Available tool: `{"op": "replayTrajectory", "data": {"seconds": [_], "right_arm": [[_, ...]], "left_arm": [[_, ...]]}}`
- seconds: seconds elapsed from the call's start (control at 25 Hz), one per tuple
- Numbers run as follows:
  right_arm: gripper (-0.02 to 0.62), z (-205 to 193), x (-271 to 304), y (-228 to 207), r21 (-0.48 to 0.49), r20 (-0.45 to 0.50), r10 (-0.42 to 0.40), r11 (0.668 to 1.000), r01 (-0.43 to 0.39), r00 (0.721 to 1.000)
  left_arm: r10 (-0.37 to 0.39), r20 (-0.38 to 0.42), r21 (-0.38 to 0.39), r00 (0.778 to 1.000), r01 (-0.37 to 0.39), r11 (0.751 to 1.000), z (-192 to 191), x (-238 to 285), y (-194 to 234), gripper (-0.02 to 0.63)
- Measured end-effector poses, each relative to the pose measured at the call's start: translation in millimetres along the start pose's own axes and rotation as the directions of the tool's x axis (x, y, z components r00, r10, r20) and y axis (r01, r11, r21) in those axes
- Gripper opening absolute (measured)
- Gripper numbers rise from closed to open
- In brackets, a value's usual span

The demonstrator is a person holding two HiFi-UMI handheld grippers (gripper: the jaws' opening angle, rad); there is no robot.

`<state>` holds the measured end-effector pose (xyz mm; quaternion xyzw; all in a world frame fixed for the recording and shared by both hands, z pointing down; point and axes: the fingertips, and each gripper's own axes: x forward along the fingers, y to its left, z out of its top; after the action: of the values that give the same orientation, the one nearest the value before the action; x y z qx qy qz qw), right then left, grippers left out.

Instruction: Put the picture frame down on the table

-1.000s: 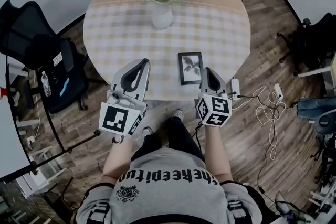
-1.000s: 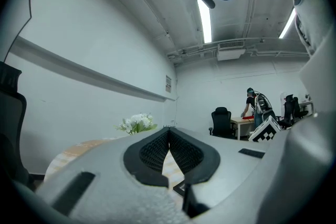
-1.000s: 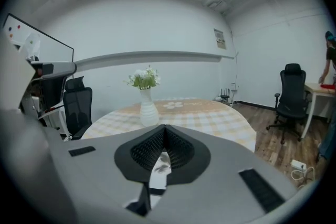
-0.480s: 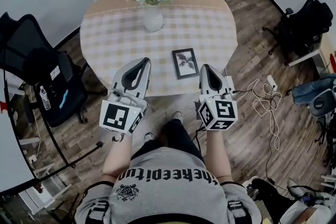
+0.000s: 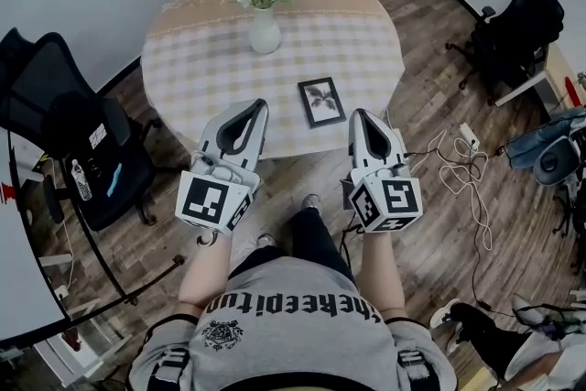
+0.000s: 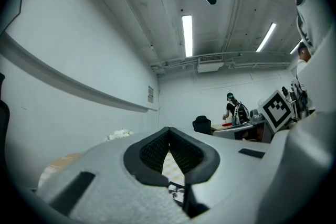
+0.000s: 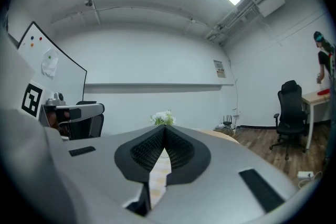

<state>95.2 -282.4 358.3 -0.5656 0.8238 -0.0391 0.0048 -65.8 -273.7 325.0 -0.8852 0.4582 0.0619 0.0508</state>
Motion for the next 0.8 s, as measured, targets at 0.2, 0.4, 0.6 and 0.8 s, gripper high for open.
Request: {"op": "replayTrajectory", "data": {"seconds": [0.2,0.4,0.6,0.8], "right_arm": [[0.006,11.7,-21.4,20.2,-0.028,0.042,-0.004,1.000,0.005,0.999],[0.006,11.5,-36.3,33.7,-0.023,0.043,-0.012,1.000,0.013,0.999],[0.006,14.6,-48.1,39.3,-0.017,0.064,-0.009,1.000,0.011,0.998],[0.006,21.3,-58.4,35.1,-0.019,0.082,-0.001,1.000,0.003,0.997]], "left_arm": [[-0.019,0.012,0.011,1.000,0.019,1.000,8.3,-20.4,-6.8,0.015],[-0.034,0.019,0.014,0.999,0.033,0.999,14.1,-37.9,-11.2,0.015],[-0.036,0.034,0.024,0.999,0.035,0.999,21.1,-47.7,-15.0,0.015],[-0.031,0.045,0.046,0.998,0.029,0.998,30.2,-48.5,-25.9,0.015]]}}
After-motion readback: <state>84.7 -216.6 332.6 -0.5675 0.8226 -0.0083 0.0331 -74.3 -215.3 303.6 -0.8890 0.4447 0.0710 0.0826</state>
